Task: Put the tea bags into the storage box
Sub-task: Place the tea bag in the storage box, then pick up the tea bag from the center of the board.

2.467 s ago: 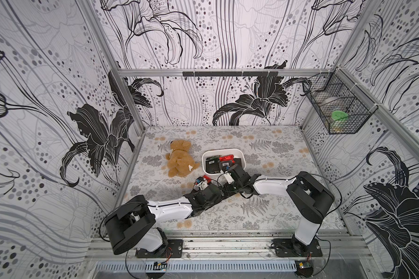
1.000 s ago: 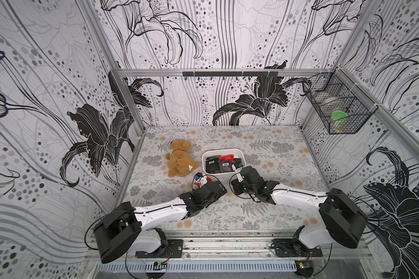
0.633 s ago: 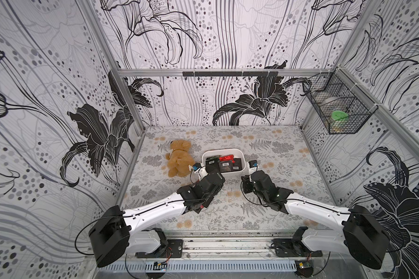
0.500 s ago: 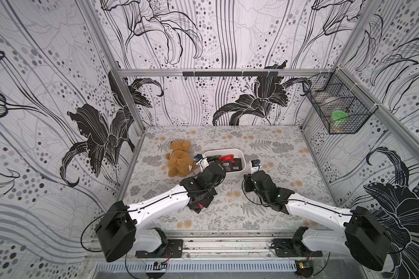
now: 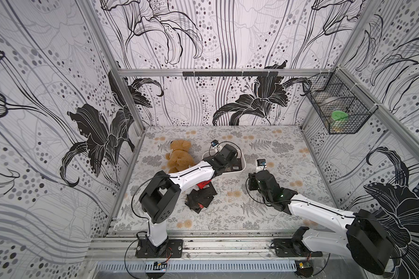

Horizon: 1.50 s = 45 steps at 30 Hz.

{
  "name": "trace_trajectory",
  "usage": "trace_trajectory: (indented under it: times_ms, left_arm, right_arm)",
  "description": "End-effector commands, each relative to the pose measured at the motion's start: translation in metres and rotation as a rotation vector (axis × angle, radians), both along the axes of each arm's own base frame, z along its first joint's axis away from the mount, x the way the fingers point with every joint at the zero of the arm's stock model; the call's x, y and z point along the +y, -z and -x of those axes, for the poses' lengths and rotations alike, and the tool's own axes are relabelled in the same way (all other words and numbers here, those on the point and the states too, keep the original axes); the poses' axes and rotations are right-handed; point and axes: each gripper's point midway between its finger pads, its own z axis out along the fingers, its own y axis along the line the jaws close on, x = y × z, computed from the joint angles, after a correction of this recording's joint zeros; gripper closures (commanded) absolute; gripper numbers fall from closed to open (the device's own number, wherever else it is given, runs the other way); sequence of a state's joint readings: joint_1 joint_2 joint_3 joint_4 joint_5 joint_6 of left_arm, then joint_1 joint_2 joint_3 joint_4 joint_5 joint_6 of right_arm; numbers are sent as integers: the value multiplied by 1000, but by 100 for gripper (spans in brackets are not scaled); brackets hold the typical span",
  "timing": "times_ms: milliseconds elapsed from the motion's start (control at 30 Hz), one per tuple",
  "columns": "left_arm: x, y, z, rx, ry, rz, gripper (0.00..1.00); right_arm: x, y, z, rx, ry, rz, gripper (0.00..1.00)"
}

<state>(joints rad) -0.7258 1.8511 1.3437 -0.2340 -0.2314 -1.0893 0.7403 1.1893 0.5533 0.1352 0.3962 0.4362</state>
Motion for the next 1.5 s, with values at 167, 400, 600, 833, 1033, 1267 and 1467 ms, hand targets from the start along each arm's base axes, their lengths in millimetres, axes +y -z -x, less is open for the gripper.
trace_trajectory:
  times_ms: [167, 400, 600, 833, 1033, 1267, 1467]
  left_arm:
    - [37, 16, -2, 48, -36, -64, 41]
    - [83, -18, 25, -2, -134, -105, 24]
    - [110, -19, 65, -23, -128, -46, 22]
    - [124, 12, 118, 26, -61, 22, 30]
    - [149, 33, 141, 38, -112, 15, 33]
    - [159, 43, 144, 19, -232, 132, 28]
    - [153, 54, 138, 18, -274, 229, 33]
  right_arm:
    - [18, -5, 2, -10, -97, -47, 69]
    - [39, -7, 6, -18, -203, -95, 70]
    - [78, -1, 15, 33, -392, -153, 74]
    - [119, 22, 20, 138, -531, -122, 78]
    - [152, 43, 30, 225, -624, -87, 81]
    - [163, 53, 33, 253, -644, -60, 83]
    - [158, 51, 31, 232, -621, -49, 84]
